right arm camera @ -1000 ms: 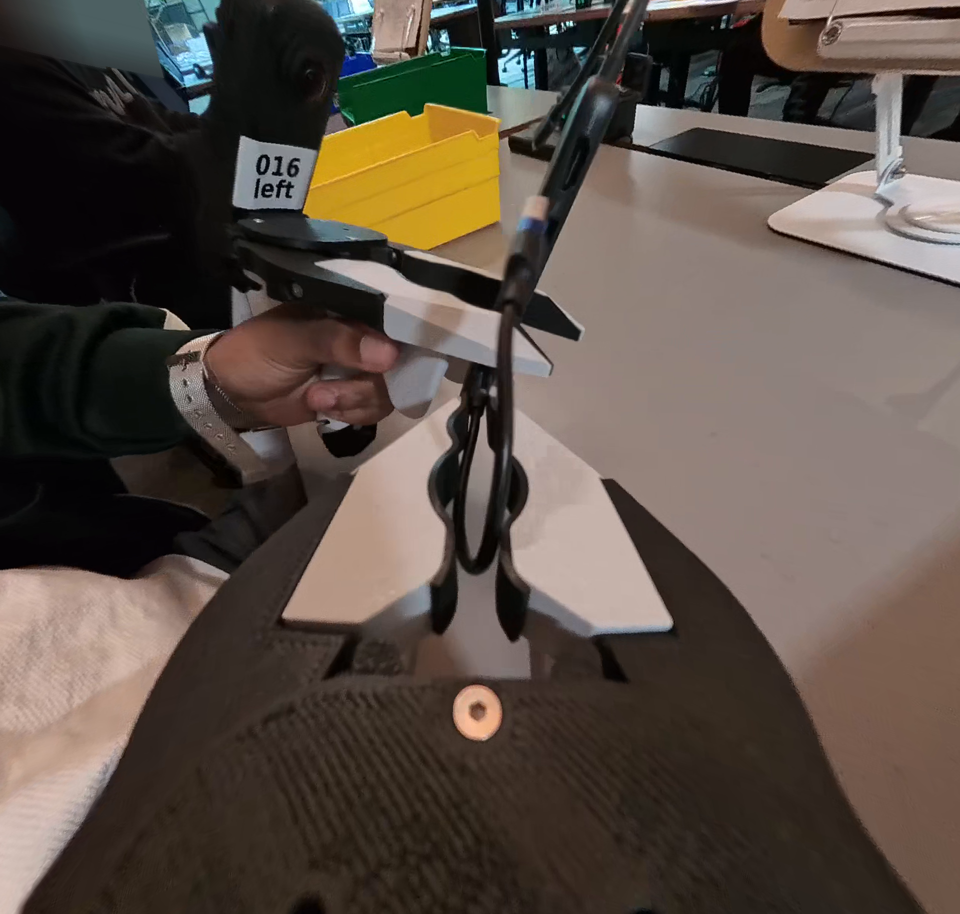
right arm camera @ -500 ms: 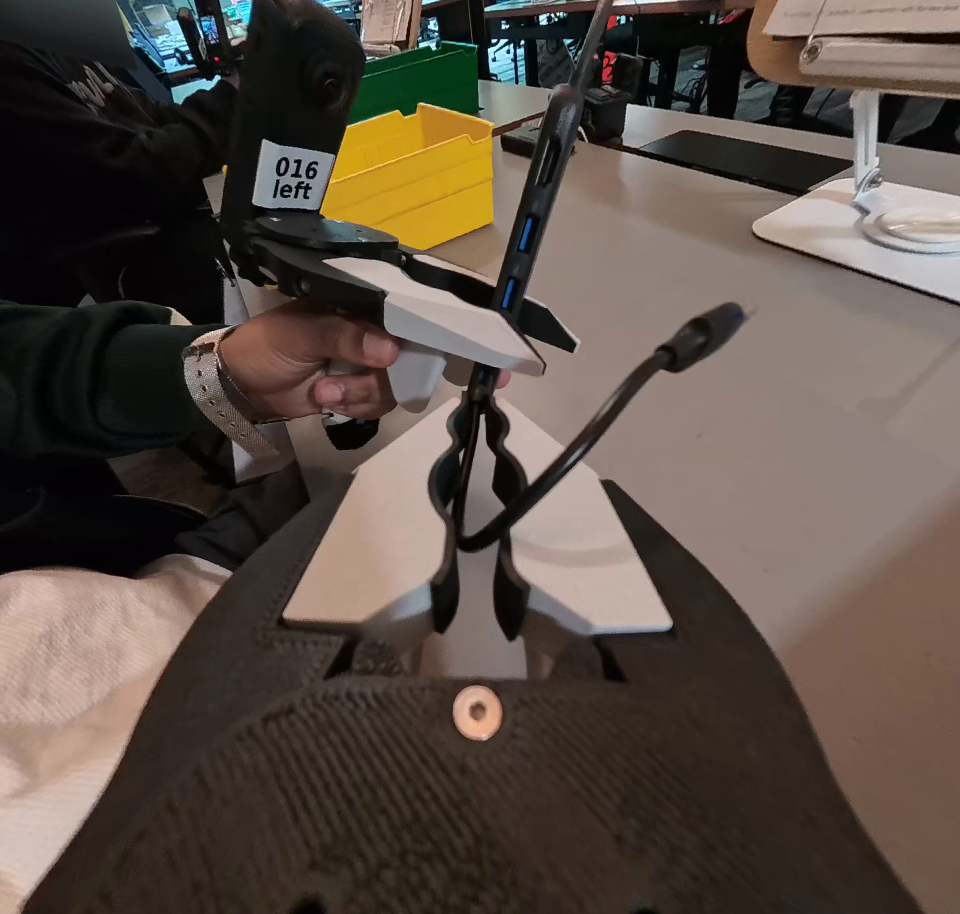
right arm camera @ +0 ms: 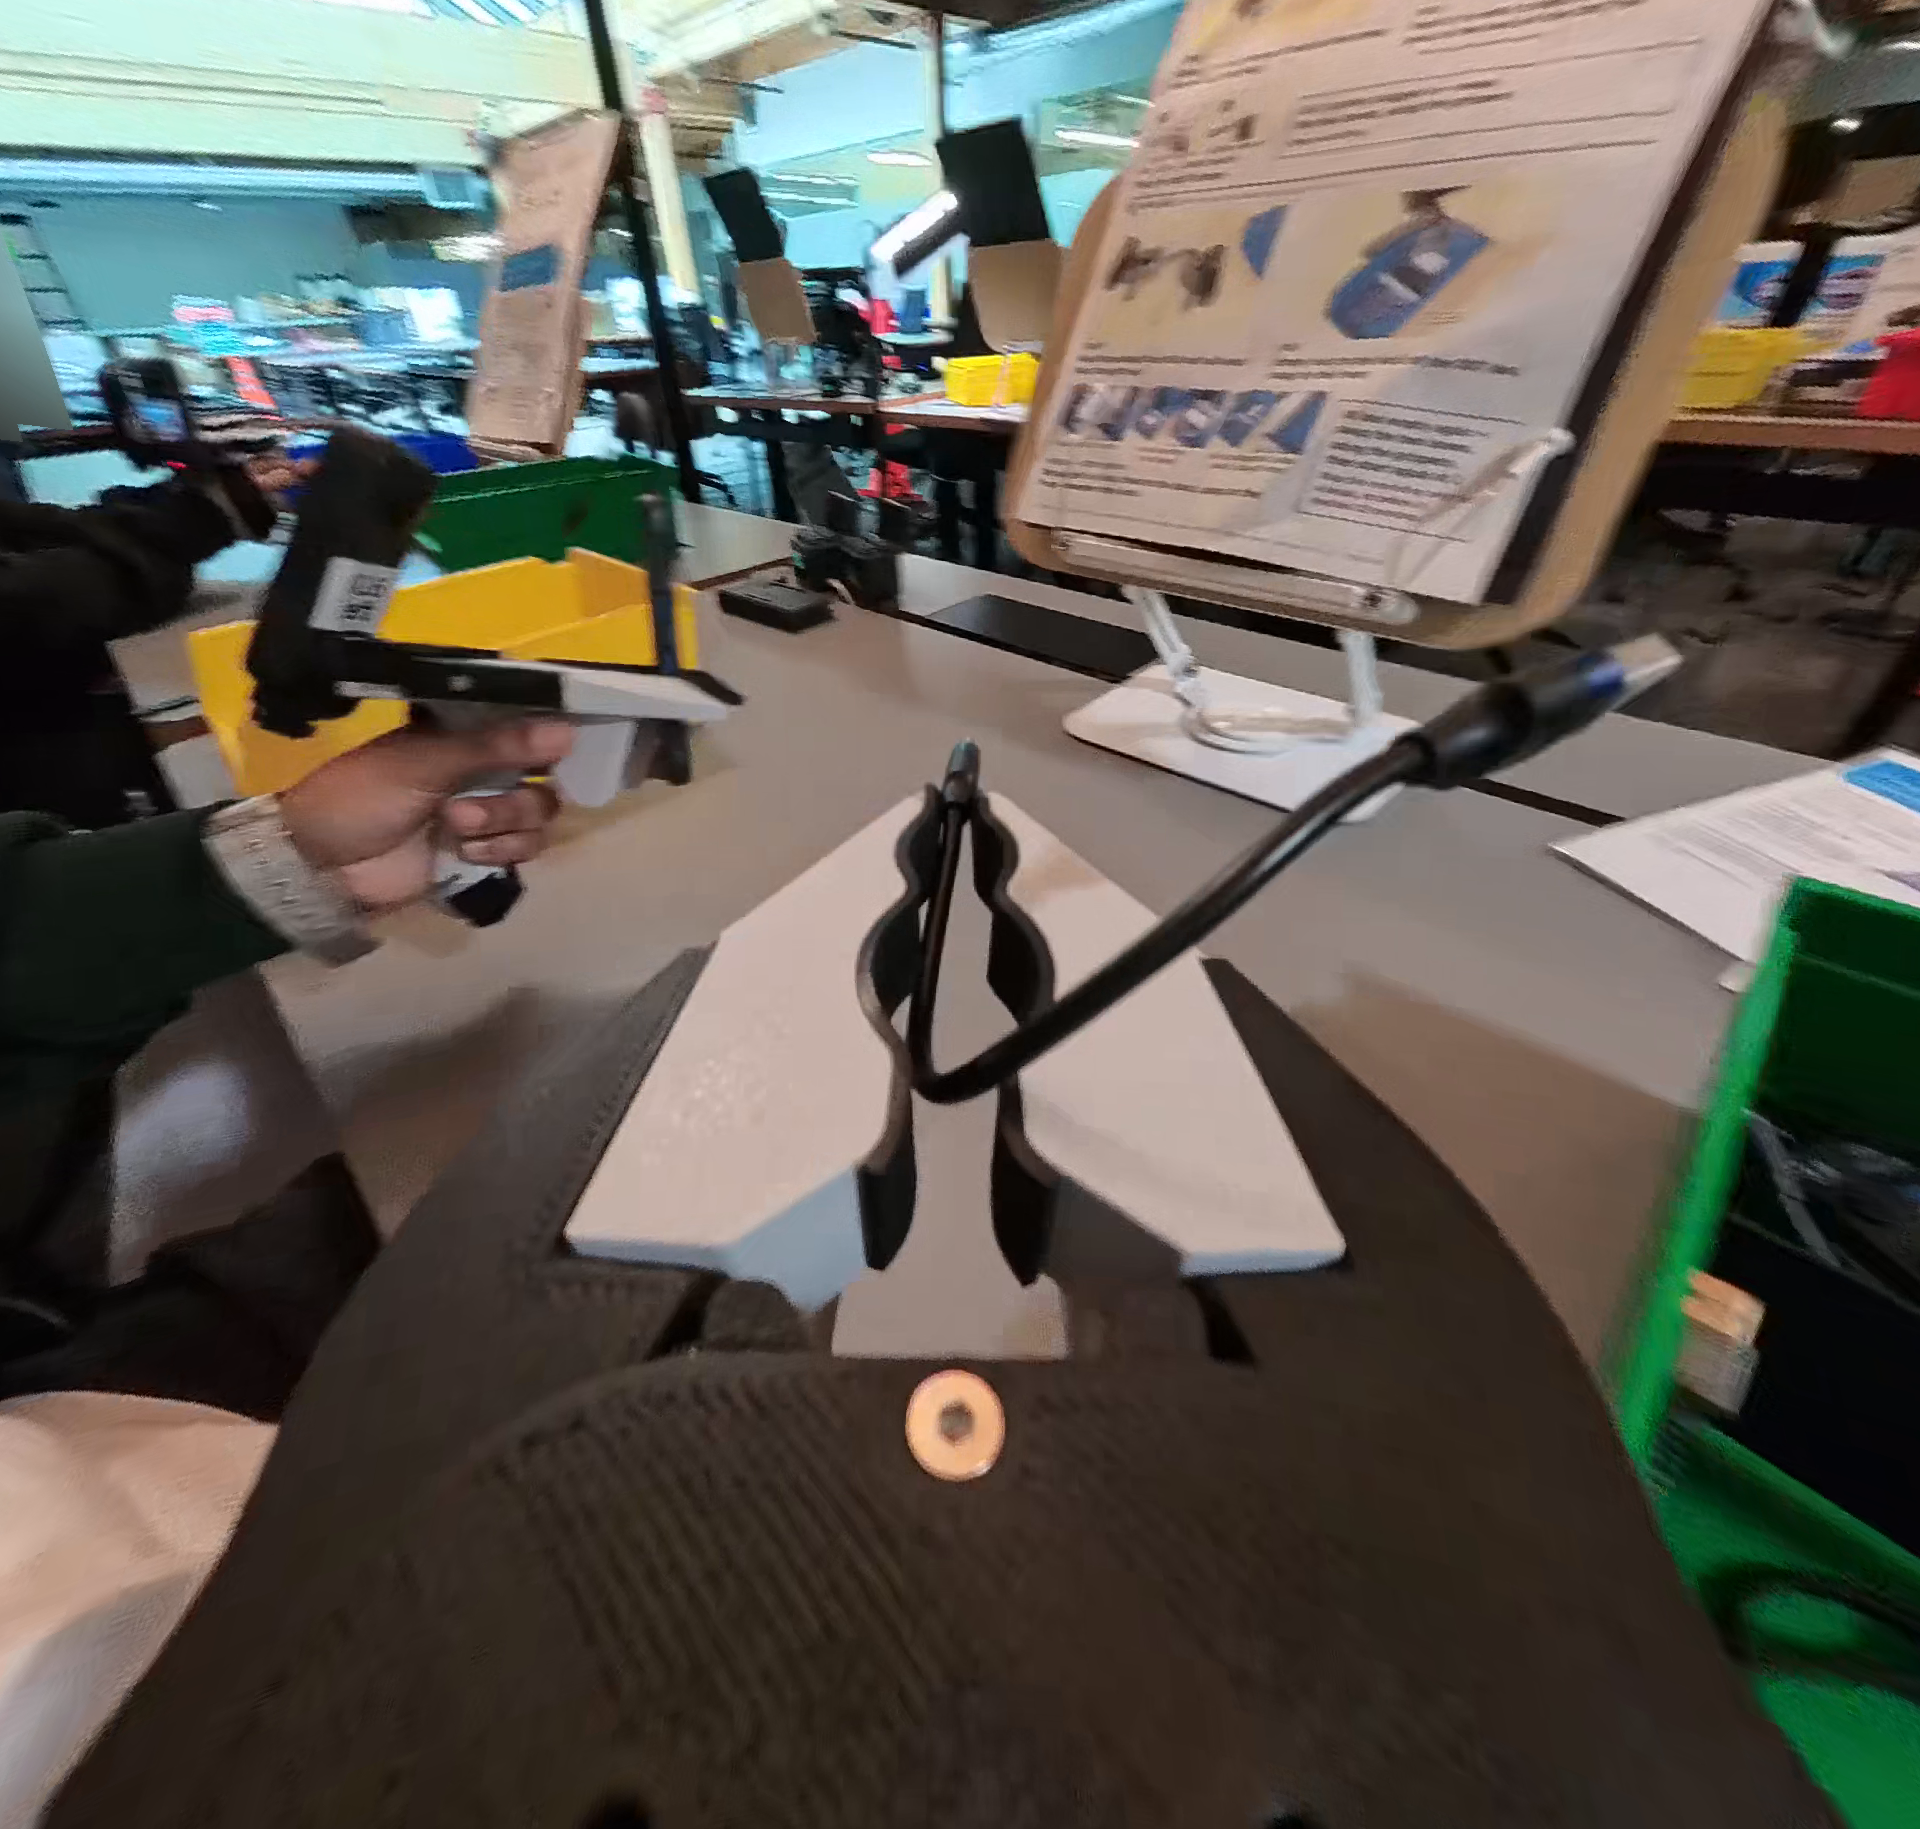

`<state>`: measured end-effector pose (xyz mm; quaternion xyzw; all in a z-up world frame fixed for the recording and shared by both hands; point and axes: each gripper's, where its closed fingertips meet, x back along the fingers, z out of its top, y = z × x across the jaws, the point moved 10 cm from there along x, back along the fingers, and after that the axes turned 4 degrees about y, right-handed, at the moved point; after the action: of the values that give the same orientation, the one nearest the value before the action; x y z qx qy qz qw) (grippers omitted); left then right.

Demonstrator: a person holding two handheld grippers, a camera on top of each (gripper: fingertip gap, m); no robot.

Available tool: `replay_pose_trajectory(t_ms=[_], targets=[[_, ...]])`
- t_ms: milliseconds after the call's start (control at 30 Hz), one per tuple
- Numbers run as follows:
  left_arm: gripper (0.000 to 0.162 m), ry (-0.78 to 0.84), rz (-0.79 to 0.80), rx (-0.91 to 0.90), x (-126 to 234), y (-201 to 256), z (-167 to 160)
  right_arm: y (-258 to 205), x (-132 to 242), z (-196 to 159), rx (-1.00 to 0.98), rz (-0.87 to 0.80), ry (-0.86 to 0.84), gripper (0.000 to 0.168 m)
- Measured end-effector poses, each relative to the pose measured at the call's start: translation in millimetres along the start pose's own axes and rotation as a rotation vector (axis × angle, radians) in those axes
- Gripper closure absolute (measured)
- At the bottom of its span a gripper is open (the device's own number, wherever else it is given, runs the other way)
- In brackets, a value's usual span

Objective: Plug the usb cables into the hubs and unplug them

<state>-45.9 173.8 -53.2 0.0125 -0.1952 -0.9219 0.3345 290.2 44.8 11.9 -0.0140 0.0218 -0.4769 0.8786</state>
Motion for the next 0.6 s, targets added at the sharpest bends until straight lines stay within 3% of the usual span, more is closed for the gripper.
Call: replay_pose_trajectory(t_ms=[233,367,400,500,600], targets=[[0.117,-0.074,-0.006,-0.096,-9.4,5.8,-16.9,108.2,77.0,-10.3,-0.180,-0.381,0.084,0.163],[0.118,-0.090,-0.020,-0.146,-12.8,10.8,-22.7,139.7,93.2,-38.1,-0.381,-0.440,0.093,0.158],[0.118,-0.095,-0.026,-0.152,-13.7,12.3,-23.7,143.6,90.9,-46.5,-0.459,-0.421,0.082,0.153],[0.118,-0.105,-0.039,-0.177,-16.4,16.8,-25.6,146.9,79.7,-66.8,-0.742,-0.288,0.060,0.103],[0.118,-0.117,-0.062,-0.185,-20.6,20.8,-27.4,144.5,80.7,-72.2,-1.046,-0.089,0.262,0.090]])
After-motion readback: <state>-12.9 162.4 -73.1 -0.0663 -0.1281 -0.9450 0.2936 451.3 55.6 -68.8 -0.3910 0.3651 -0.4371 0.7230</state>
